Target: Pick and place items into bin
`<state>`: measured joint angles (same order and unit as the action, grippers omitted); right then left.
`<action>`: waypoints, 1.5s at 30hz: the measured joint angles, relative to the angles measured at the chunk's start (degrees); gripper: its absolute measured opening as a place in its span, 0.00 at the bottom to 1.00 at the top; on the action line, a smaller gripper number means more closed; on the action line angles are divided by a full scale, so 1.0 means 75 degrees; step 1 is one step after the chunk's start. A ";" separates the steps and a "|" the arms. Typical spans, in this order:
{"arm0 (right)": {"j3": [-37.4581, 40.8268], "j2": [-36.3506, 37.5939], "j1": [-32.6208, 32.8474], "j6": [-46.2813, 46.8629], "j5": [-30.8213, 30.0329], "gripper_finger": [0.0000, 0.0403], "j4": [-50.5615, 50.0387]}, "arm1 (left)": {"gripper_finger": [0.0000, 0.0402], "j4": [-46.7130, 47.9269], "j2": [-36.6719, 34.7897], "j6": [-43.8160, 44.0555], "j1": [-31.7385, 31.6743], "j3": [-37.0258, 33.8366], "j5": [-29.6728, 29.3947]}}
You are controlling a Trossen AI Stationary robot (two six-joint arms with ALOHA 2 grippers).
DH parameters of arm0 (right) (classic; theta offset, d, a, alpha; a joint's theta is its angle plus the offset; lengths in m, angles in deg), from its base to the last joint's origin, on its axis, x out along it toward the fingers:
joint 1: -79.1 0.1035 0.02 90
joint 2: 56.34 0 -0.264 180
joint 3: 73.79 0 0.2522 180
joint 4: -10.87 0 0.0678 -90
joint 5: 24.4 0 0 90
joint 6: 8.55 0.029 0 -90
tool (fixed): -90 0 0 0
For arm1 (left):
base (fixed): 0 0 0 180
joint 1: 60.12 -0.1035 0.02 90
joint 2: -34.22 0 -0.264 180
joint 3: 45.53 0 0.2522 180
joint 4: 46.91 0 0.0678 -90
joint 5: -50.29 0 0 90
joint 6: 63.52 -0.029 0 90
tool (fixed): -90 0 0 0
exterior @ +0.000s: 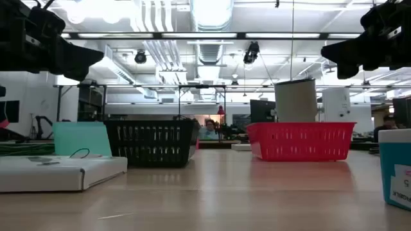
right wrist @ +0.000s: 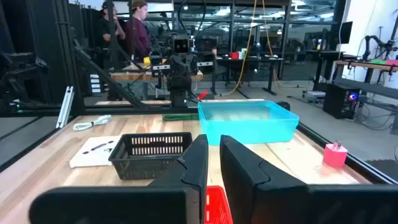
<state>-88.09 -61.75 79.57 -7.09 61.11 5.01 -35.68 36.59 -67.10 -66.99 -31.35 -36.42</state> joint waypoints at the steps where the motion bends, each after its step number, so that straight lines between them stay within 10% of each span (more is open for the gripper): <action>1: -0.0001 0.0000 0.0000 -0.0017 0.0000 0.08 0.0000 | 0.00 0.0000 0.0003 -0.0002 0.0000 0.0000 0.0002; 26: 0.0000 0.0000 0.0000 -0.1400 -0.0015 0.09 0.0227 | 0.01 -0.0001 0.0287 0.0032 0.0000 -0.0001 -0.0207; 45: 0.0000 0.0003 0.0000 -0.1399 0.0003 0.50 0.2539 | 0.47 -0.4785 0.2147 -0.0086 0.0016 -0.0001 -0.0481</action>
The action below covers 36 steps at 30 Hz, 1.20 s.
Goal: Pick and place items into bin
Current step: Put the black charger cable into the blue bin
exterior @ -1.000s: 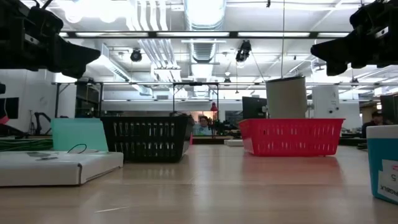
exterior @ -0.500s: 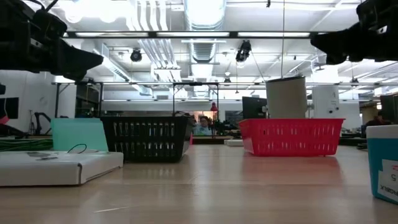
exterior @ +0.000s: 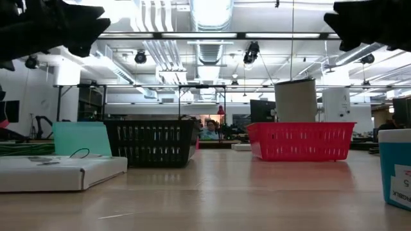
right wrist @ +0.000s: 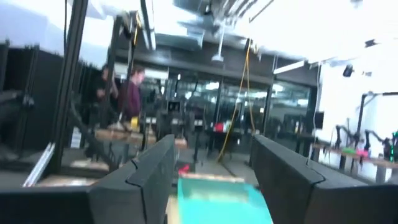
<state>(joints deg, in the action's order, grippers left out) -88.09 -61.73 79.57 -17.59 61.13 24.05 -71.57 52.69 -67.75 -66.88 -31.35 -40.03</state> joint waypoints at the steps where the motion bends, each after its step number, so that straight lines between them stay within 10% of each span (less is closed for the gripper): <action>1: 0.0000 0.0000 0.0000 0.0000 0.0000 0.50 0.0043 | 0.47 -0.0015 0.0102 0.0190 0.0001 -0.0001 0.0000; 18: -0.0134 -0.0627 0.0000 0.1451 -0.0659 0.49 0.0010 | 0.47 -0.1512 0.2306 0.0466 0.0008 0.0002 0.0044; 36: -0.3635 -0.3554 0.0000 0.6090 -0.2090 0.46 -0.6206 | 0.47 -0.2885 0.3837 0.0262 0.0002 0.0054 0.0047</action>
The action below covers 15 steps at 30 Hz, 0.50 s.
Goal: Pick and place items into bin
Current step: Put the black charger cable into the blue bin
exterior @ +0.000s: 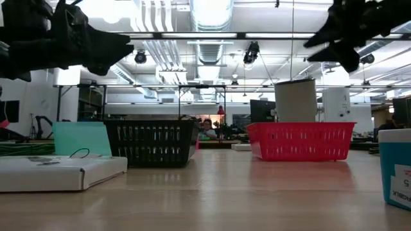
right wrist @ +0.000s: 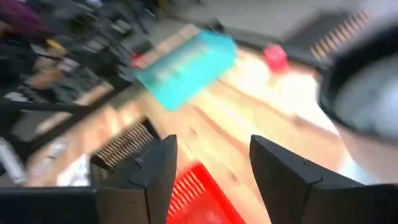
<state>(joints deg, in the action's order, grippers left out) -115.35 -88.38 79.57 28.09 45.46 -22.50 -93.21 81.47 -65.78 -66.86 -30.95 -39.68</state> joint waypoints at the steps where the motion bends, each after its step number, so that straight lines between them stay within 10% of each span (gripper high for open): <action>1: -0.0104 -0.0132 0.0000 0.0276 -0.0005 0.46 -0.0299 | 0.47 0.0007 0.0015 0.0000 0.0000 0.0000 -0.0002; 15: -0.0987 -0.1197 0.0004 0.2636 0.0744 0.45 -0.3244 | 0.47 -0.0128 0.0052 -0.0023 0.0000 0.0015 -0.0003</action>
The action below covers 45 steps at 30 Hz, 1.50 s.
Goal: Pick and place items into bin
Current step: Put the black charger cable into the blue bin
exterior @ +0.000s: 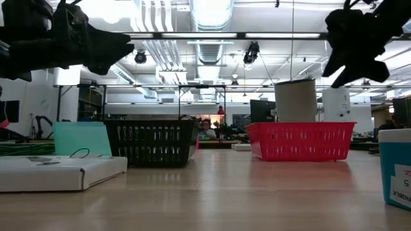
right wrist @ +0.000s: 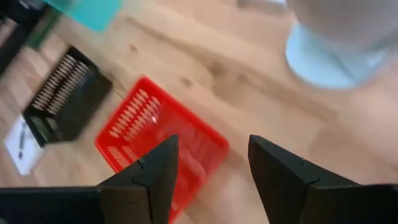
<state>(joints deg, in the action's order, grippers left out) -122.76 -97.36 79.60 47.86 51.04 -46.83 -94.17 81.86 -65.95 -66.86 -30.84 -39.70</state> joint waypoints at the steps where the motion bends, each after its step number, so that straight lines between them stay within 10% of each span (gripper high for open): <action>1: 0.0002 -0.0047 -0.0001 0.0124 0.0087 0.45 -0.0137 | 0.47 -0.0006 -0.0004 -0.0001 0.0000 0.0000 -0.0001; 14: 0.0027 -0.0728 -0.0001 0.1619 0.0183 0.41 -0.2212 | 0.47 -0.0035 0.0001 -0.0003 0.0000 0.0003 -0.0003; 45: 0.0227 -0.4007 -0.0084 0.1045 0.0209 0.50 -0.2371 | 0.47 -0.0021 0.0030 0.0000 -0.0002 0.0009 -0.0006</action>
<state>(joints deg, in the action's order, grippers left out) -121.05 -127.41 78.98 55.70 52.60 -64.61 -94.32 82.09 -65.95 -66.87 -30.77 -39.74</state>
